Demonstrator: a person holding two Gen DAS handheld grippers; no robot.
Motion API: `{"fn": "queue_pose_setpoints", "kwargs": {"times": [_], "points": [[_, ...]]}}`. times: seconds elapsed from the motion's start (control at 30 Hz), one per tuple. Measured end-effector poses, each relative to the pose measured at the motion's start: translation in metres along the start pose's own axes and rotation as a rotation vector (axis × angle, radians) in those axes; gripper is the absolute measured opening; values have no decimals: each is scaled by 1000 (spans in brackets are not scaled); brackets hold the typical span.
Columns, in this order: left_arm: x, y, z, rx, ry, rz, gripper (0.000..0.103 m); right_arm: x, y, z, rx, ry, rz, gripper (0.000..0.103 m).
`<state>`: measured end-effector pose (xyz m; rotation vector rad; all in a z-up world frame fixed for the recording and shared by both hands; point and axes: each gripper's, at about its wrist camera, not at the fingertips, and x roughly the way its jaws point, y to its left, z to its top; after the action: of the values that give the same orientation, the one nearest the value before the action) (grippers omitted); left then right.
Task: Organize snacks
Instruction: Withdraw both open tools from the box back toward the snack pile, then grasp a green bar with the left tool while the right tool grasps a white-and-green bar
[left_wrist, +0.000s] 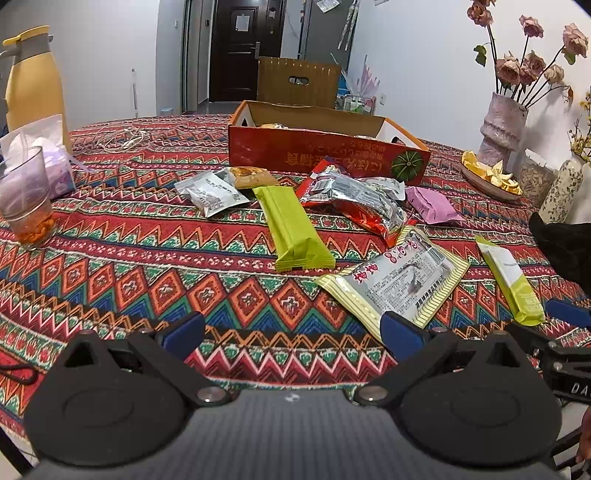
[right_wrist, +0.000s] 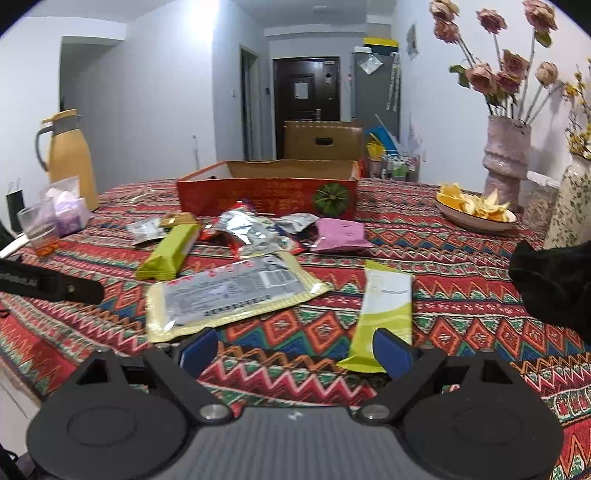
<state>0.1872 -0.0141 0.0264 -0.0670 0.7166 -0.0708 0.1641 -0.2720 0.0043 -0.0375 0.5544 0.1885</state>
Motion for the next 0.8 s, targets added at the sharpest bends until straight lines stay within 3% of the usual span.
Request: {"fn": "queue_pose_setpoints", "kwargs": {"times": [0.17, 0.5, 0.67, 0.73, 0.8], "points": [[19, -3, 13, 18, -16, -1, 101, 18, -17, 4, 43, 20, -25, 89], [82, 3, 56, -7, 0, -17, 80, 65, -41, 26, 64, 45, -89, 80], [116, 9, 76, -25, 23, -10, 74, 81, -57, 35, 91, 68, -122, 65], [127, 12, 81, -35, 38, -4, 71, 86, -62, 34, 96, 92, -130, 50], [135, 15, 83, -39, 50, -9, 55, 90, -65, 31, 100, 110, -131, 45]]}}
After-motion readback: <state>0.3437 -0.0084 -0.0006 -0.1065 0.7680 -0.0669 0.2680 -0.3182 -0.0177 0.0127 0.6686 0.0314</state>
